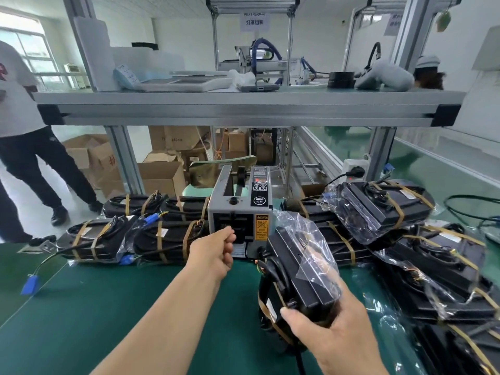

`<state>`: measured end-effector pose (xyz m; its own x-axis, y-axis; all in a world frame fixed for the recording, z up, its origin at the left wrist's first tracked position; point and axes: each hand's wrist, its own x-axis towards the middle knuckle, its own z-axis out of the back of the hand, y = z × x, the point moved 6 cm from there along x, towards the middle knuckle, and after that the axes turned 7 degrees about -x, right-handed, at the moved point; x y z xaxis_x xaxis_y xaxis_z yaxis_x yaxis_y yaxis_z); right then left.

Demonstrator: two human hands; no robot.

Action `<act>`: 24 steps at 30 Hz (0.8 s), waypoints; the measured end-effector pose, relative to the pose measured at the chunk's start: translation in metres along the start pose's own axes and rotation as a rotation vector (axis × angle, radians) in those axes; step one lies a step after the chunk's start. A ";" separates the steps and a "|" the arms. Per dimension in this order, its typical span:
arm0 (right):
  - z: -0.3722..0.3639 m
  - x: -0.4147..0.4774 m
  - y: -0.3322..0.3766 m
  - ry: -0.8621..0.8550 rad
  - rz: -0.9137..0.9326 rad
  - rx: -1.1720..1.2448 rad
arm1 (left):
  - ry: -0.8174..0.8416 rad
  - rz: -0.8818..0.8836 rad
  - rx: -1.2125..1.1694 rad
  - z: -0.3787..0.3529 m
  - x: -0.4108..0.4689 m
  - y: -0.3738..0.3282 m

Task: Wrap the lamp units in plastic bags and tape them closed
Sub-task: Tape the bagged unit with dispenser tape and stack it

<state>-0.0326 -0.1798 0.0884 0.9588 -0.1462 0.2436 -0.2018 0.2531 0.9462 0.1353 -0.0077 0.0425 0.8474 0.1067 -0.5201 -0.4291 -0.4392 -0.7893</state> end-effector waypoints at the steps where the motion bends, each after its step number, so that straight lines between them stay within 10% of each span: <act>1: 0.000 -0.001 0.000 0.015 0.001 0.001 | -0.005 0.018 -0.010 -0.002 0.002 0.000; 14: 0.003 -0.010 0.020 0.037 0.089 -0.111 | -0.091 -0.151 -0.255 -0.009 0.002 -0.005; 24: 0.002 -0.010 0.019 -0.123 0.011 -0.040 | 0.557 -0.711 0.253 -0.003 -0.144 -0.037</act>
<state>-0.0459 -0.1751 0.1047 0.9242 -0.2587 0.2810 -0.2022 0.2928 0.9345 0.0298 -0.0093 0.1470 0.9364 -0.1955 0.2916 0.2476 -0.2211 -0.9433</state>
